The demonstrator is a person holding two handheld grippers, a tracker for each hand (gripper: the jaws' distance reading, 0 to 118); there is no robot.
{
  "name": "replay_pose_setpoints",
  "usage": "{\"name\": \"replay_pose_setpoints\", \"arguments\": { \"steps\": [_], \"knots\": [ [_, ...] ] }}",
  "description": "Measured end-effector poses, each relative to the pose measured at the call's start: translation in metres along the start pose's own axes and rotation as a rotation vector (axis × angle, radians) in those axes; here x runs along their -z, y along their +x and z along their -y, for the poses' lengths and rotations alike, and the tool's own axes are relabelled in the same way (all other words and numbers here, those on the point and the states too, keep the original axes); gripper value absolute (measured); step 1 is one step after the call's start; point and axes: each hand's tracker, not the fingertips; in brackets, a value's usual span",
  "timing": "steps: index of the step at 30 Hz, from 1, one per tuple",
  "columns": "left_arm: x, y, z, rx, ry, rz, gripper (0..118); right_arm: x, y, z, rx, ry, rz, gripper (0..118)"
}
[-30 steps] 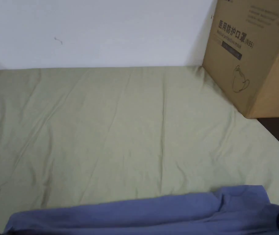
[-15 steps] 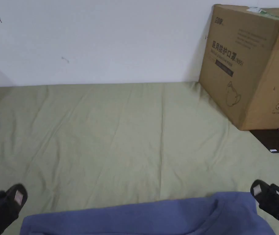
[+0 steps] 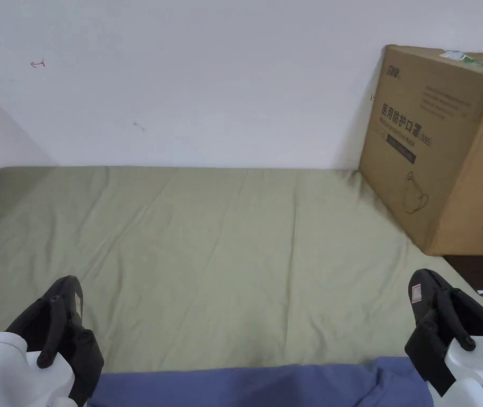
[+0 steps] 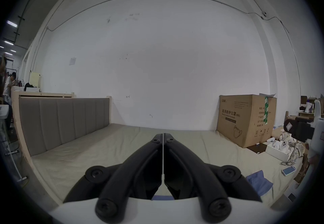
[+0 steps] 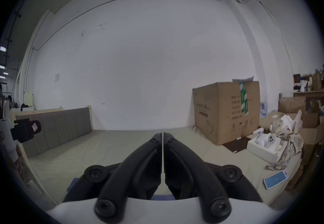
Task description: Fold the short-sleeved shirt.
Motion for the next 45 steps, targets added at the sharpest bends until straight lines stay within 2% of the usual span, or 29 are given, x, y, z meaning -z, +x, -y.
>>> {"name": "replay_pose_setpoints", "arguments": {
  "steps": [3,5,7,10,11,14,15,20,23,24,26,29,30,31,33,34,35,36,38,42,45],
  "knots": [
    [0.020,-0.036,-0.004,-0.093,-0.153,0.067,1,-0.002,0.007,0.001,-0.007,-0.023,-0.013,1],
    [0.049,-0.076,0.004,-0.224,-0.391,0.217,1,-0.005,0.011,0.001,-0.001,-0.039,-0.019,1],
    [0.088,-0.117,0.024,-0.348,-0.688,0.302,1,-0.004,0.015,0.003,-0.012,-0.068,-0.028,1],
    [0.115,-0.166,0.072,-0.493,-0.834,0.311,3,0.000,0.013,0.009,-0.064,-0.123,-0.020,1],
    [0.121,-0.180,0.087,-0.514,-0.873,0.294,19,0.002,0.013,0.013,-0.070,-0.136,-0.023,1],
    [0.131,-0.205,0.131,-0.574,-0.996,0.205,100,0.010,0.009,0.021,-0.057,-0.182,-0.037,1],
    [0.132,-0.212,0.144,-0.604,-1.010,0.222,106,0.013,0.007,0.023,-0.055,-0.201,-0.042,1],
    [0.145,-0.233,0.204,-0.813,-1.068,0.285,110,0.029,-0.003,0.032,-0.081,-0.269,-0.056,1],
    [0.150,-0.237,0.225,-0.981,-0.947,0.390,114,0.038,-0.010,0.035,-0.092,-0.307,-0.065,1],
    [0.154,-0.235,0.228,-1.035,-0.903,0.428,114,0.040,-0.012,0.036,-0.094,-0.318,-0.068,1],
    [0.161,-0.228,0.233,-1.124,-0.926,0.467,114,0.046,-0.015,0.039,-0.100,-0.337,-0.075,1],
    [0.172,-0.205,0.243,-1.152,-0.950,0.605,110,0.054,-0.019,0.045,-0.105,-0.364,-0.079,1],
    [0.179,-0.196,0.247,-1.101,-0.992,0.636,101,0.056,-0.021,0.046,-0.104,-0.374,-0.083,1],
    [0.183,-0.188,0.246,-1.035,-1.012,0.656,75,0.057,-0.023,0.047,-0.102,-0.381,-0.087,1],
    [0.188,-0.177,0.244,-0.851,-1.041,0.532,46,0.059,-0.026,0.050,-0.100,-0.396,-0.097,1],
    [0.190,-0.186,0.250,-0.731,-1.123,0.383,30,0.060,-0.027,0.051,-0.100,-0.401,-0.104,1],
    [0.189,-0.189,0.259,-0.723,-1.162,0.358,8,0.059,-0.030,0.051,-0.104,-0.404,-0.108,1],
    [0.186,-0.189,0.249,-0.897,-1.069,0.446,8,0.059,-0.032,0.051,-0.107,-0.408,-0.112,1],
    [0.191,-0.185,0.240,-0.725,-1.100,0.428,8,0.059,-0.033,0.051,-0.112,-0.415,-0.125,1],
    [0.173,-0.175,0.189,-0.453,-1.031,0.368,8,0.056,-0.033,0.046,-0.122,-0.416,-0.150,1],
    [0.152,-0.185,0.148,-0.175,-0.963,0.254,8,0.050,-0.030,0.042,-0.113,-0.395,-0.160,1]
  ]
}}
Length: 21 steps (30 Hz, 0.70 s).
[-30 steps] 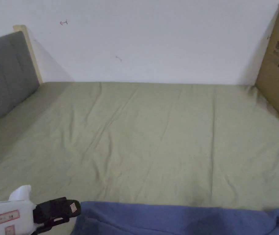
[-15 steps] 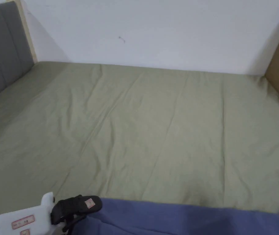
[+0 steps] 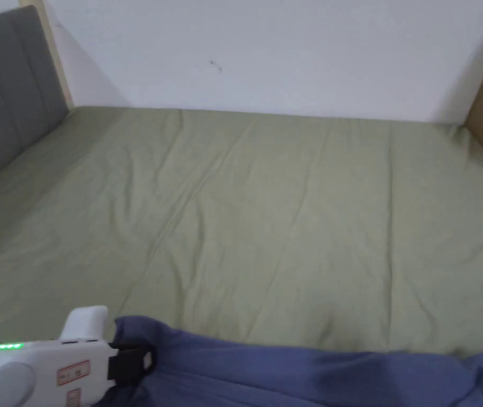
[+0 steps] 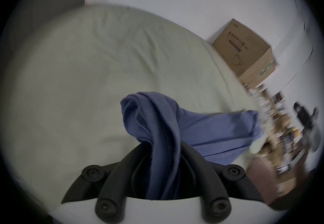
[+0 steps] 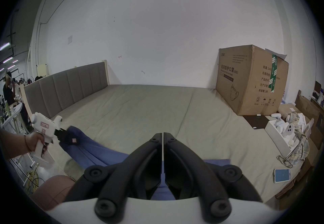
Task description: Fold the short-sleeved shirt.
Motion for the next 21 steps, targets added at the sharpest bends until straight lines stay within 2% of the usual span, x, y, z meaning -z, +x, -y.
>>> {"name": "replay_pose_setpoints", "arguments": {
  "steps": [4,6,9,13,14,15,16,17,18,19,20,21],
  "knots": [
    [-0.040,0.001,-0.005,0.178,0.021,-0.390,8,-0.011,0.005,0.003,0.011,0.014,-0.002,1],
    [-0.048,0.007,-0.006,0.186,0.014,-0.431,8,-0.017,0.008,0.006,0.022,0.013,-0.009,1],
    [-0.052,0.043,-0.013,0.044,0.056,-0.108,8,-0.025,0.014,0.009,0.028,0.013,-0.006,1],
    [-0.007,0.116,-0.021,-0.028,-0.025,0.162,10,-0.033,0.025,0.010,0.055,0.014,0.024,1],
    [0.007,0.130,-0.022,-0.039,-0.047,0.211,25,-0.035,0.028,0.010,0.069,0.014,0.029,1],
    [0.020,0.144,-0.021,-0.052,-0.068,0.237,54,-0.037,0.030,0.010,0.080,0.013,0.034,1],
    [0.033,0.156,-0.021,-0.074,-0.093,0.246,92,-0.039,0.033,0.010,0.088,0.011,0.040,1],
    [0.045,0.168,-0.020,-0.101,-0.106,0.268,113,-0.041,0.036,0.010,0.093,0.010,0.046,1],
    [0.054,0.174,-0.021,-0.123,-0.145,0.308,118,-0.043,0.038,0.011,0.096,0.008,0.052,1],
    [0.051,0.178,-0.018,-0.146,-0.144,0.330,118,-0.045,0.040,0.011,0.099,0.008,0.057,1],
    [0.051,0.181,-0.022,-0.157,-0.091,0.341,110,-0.047,0.042,0.012,0.102,0.008,0.061,1],
    [0.050,0.182,-0.022,-0.160,-0.092,0.330,110,-0.048,0.045,0.013,0.105,0.007,0.065,1]
  ]
}}
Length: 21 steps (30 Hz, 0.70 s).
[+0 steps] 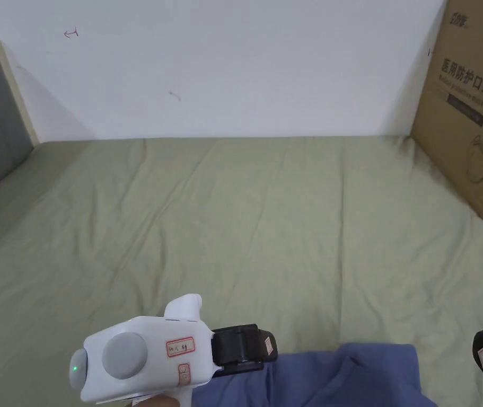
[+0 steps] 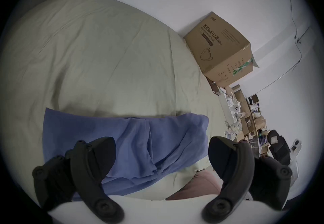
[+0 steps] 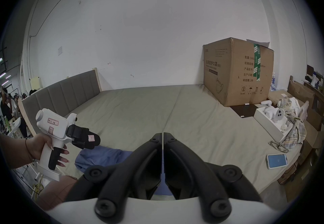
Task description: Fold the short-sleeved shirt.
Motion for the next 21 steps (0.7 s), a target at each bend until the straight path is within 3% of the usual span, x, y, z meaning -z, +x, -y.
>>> {"name": "replay_pose_setpoints", "arguments": {
  "steps": [4,6,7,8,9,10,21],
  "knots": [
    [-0.027,-0.009,0.000,0.013,0.035,-0.037,111,0.001,0.008,0.004,0.017,-0.008,0.009,1],
    [-0.042,-0.013,0.003,0.053,0.050,-0.052,104,0.005,0.010,0.006,0.030,-0.014,0.011,1],
    [-0.047,-0.014,0.006,0.087,0.078,-0.062,86,0.006,0.011,0.007,0.038,-0.016,0.010,1],
    [-0.049,-0.016,0.009,0.119,0.110,-0.074,42,0.007,0.012,0.008,0.049,-0.020,0.008,1],
    [-0.046,-0.016,0.012,0.149,0.115,-0.097,10,0.009,0.013,0.009,0.059,-0.024,0.006,1],
    [-0.041,-0.016,0.015,0.172,0.097,-0.151,3,0.010,0.013,0.010,0.066,-0.027,0.005,1],
    [0.094,-0.014,0.045,0.228,-0.202,-0.238,3,0.021,0.029,0.022,0.093,-0.088,0.026,1]
  ]
}}
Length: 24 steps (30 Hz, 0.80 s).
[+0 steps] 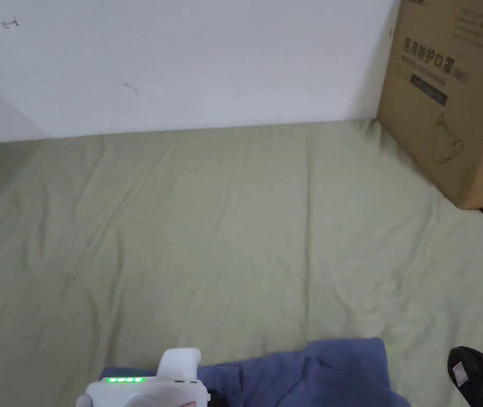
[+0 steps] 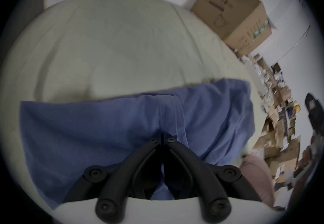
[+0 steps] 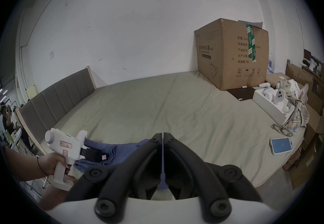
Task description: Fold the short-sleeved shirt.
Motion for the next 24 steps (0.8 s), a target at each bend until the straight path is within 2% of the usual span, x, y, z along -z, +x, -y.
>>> {"name": "replay_pose_setpoints", "arguments": {
  "steps": [2,4,8,10,15,19,21,22,23,24],
  "knots": [
    [0.000,0.012,-0.002,0.075,0.055,-0.065,3,0.002,0.001,0.001,-0.003,-0.011,0.032,1],
    [-0.007,0.020,-0.005,0.062,0.040,-0.040,3,0.002,0.001,0.002,0.022,-0.020,0.032,1],
    [-0.041,0.017,-0.003,-0.049,-0.005,0.418,3,0.001,-0.005,0.001,0.044,-0.022,0.010,1],
    [-0.069,0.011,0.003,-0.091,0.096,0.502,3,0.000,-0.012,-0.002,0.020,-0.013,-0.001,1],
    [-0.135,-0.064,0.011,-0.235,0.294,0.444,3,-0.003,-0.025,-0.007,-0.008,-0.004,-0.045,1],
    [-0.157,-0.143,0.026,-0.364,0.248,0.372,6,0.000,-0.037,-0.010,-0.028,-0.014,-0.076,1],
    [-0.159,-0.179,0.038,-0.435,0.228,0.375,33,0.003,-0.043,-0.009,-0.037,-0.019,-0.087,1],
    [-0.157,-0.193,0.044,-0.478,0.228,0.387,58,0.004,-0.046,-0.008,-0.042,-0.023,-0.091,1],
    [-0.154,-0.203,0.050,-0.517,0.225,0.407,100,0.006,-0.049,-0.008,-0.046,-0.028,-0.094,1],
    [-0.148,-0.213,0.054,-0.528,0.211,0.434,118,0.008,-0.051,-0.007,-0.051,-0.035,-0.098,1]
  ]
}}
